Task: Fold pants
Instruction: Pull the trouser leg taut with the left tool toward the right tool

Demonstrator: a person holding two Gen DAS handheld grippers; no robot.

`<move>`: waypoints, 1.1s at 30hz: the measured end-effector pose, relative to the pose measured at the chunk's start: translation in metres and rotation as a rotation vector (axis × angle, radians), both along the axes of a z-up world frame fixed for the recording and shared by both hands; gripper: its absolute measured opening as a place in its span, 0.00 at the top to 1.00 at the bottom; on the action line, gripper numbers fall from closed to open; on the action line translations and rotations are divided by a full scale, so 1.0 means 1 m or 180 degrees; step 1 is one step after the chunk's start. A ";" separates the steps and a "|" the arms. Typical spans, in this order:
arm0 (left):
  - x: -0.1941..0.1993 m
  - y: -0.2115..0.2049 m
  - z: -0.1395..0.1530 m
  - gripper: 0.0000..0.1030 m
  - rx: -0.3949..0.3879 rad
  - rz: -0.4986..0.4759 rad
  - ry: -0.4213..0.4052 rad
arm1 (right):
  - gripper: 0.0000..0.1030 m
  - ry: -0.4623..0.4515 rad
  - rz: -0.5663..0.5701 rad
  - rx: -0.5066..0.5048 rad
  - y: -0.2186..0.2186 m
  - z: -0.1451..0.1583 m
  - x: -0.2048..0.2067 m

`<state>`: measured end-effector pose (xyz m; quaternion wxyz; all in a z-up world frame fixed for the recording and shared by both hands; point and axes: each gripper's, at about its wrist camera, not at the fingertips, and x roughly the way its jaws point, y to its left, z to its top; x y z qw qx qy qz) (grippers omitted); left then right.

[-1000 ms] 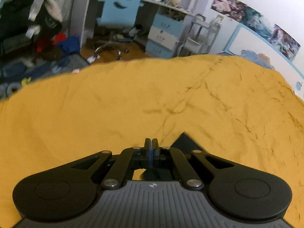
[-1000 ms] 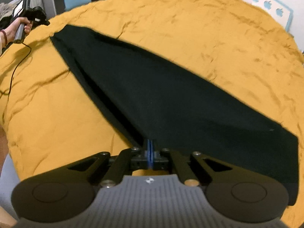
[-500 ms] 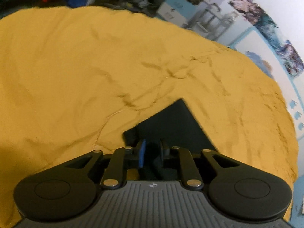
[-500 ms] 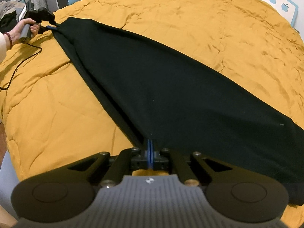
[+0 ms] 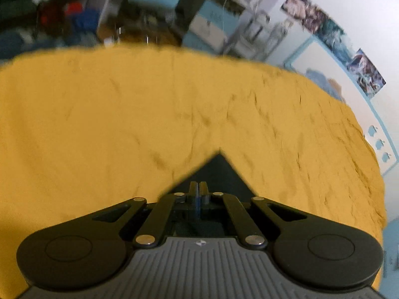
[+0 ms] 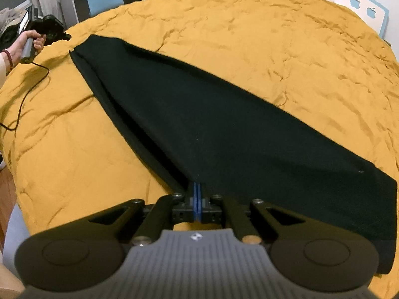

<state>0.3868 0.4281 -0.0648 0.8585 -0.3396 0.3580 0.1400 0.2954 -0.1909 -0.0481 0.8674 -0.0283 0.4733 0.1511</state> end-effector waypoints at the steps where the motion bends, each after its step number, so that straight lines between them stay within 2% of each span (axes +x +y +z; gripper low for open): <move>1: -0.001 -0.003 -0.005 0.89 0.0015 0.0005 0.0048 | 1.00 0.0022 0.0000 0.0017 0.001 -0.003 0.000; 3: -0.003 -0.007 -0.017 0.79 -0.0031 0.0033 0.0112 | 1.00 0.0036 0.0018 -0.0001 0.003 -0.007 0.000; 8: 0.000 -0.004 -0.037 0.64 -0.0347 0.0248 0.0065 | 1.00 0.0052 0.0013 0.0012 0.002 -0.010 0.002; 11: 0.006 -0.008 -0.045 0.62 -0.0373 0.0306 0.0075 | 1.00 0.0059 0.0005 0.0001 0.003 -0.012 0.004; 12: 0.005 -0.009 -0.045 0.73 -0.0332 0.0292 0.0055 | 1.00 0.0064 0.0001 0.0004 0.003 -0.013 0.004; 13: 0.007 -0.012 -0.044 0.92 -0.0267 0.0311 0.0062 | 1.00 0.0069 0.0000 0.0005 0.003 -0.013 0.005; 14: 0.006 -0.012 -0.042 0.98 -0.0225 0.0328 0.0049 | 1.00 0.0069 0.0001 0.0001 0.004 -0.014 0.005; 19: -0.003 -0.009 -0.006 1.00 -0.0016 0.0263 -0.0240 | 1.00 0.0037 0.0021 0.0005 0.001 -0.003 0.002; 22: -0.002 -0.007 0.004 1.00 0.0081 0.0136 -0.0195 | 1.00 0.0048 0.0035 0.0004 0.000 0.003 -0.001; 24: -0.002 -0.010 -0.004 1.00 0.0168 0.0106 -0.0088 | 1.00 0.0112 0.0066 -0.0002 0.003 -0.003 0.000; 29: -0.009 -0.004 -0.031 1.00 0.0119 0.0199 0.0047 | 1.00 0.0371 0.0209 -0.0026 0.010 -0.023 -0.003; 33: -0.009 -0.007 -0.030 0.98 0.0153 0.0172 0.0025 | 1.00 0.0521 0.0187 -0.0001 0.007 -0.031 -0.002</move>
